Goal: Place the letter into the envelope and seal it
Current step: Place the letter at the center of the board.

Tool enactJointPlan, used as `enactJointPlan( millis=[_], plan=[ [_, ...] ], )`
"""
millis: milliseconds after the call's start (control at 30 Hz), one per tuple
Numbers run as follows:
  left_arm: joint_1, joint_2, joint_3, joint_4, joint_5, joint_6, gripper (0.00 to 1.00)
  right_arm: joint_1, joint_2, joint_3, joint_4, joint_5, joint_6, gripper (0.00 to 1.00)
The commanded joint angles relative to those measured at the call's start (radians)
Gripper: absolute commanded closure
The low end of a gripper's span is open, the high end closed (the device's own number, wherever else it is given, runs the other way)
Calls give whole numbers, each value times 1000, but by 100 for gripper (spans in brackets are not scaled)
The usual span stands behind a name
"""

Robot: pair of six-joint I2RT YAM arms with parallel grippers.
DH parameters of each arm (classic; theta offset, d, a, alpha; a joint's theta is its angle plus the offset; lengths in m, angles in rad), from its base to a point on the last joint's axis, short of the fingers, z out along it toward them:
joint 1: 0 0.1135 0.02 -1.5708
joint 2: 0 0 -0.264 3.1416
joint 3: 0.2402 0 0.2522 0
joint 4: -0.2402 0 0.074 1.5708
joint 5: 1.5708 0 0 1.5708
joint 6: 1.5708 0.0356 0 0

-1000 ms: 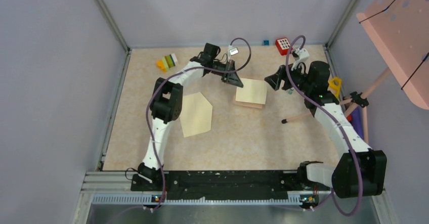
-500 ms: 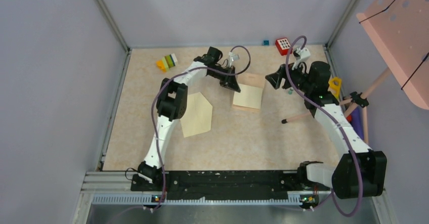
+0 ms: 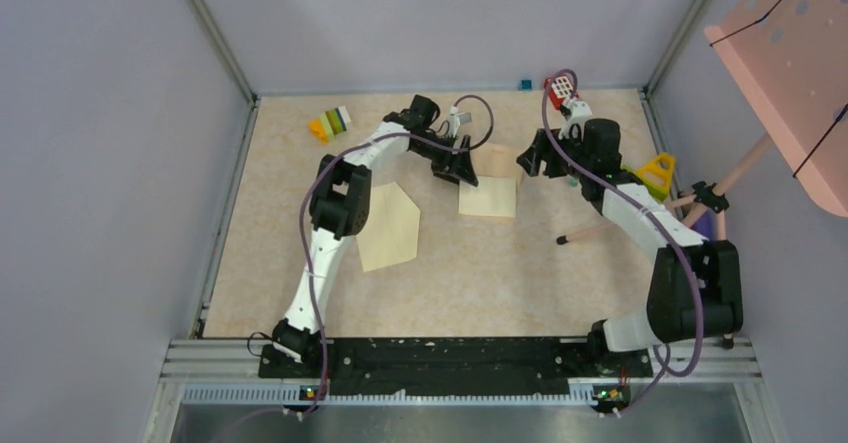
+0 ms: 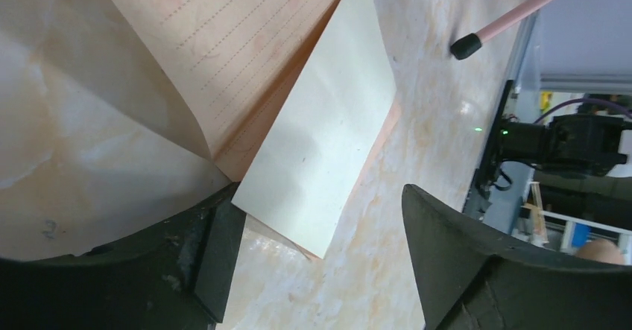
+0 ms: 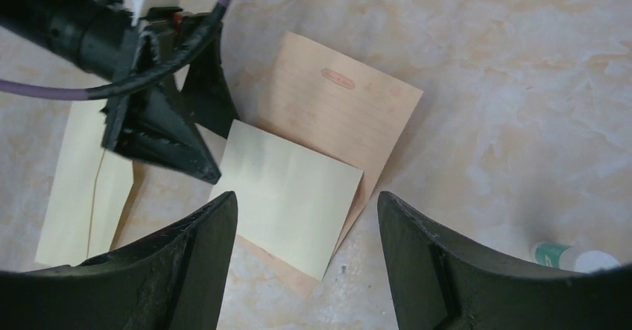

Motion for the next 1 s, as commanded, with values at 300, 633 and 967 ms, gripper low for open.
enactJointPlan(
  millis=[300,633,967],
  plan=[
    [6,-165,-142,116,-203,6,8,13,239,165,4,122,79,32],
    [-21,-229,-235,145,-293,22,8,49,339,216,-8,144,90,32],
    [-33,-176,-202,182,-287,-7,9,60,402,239,-47,197,102,32]
  ],
)
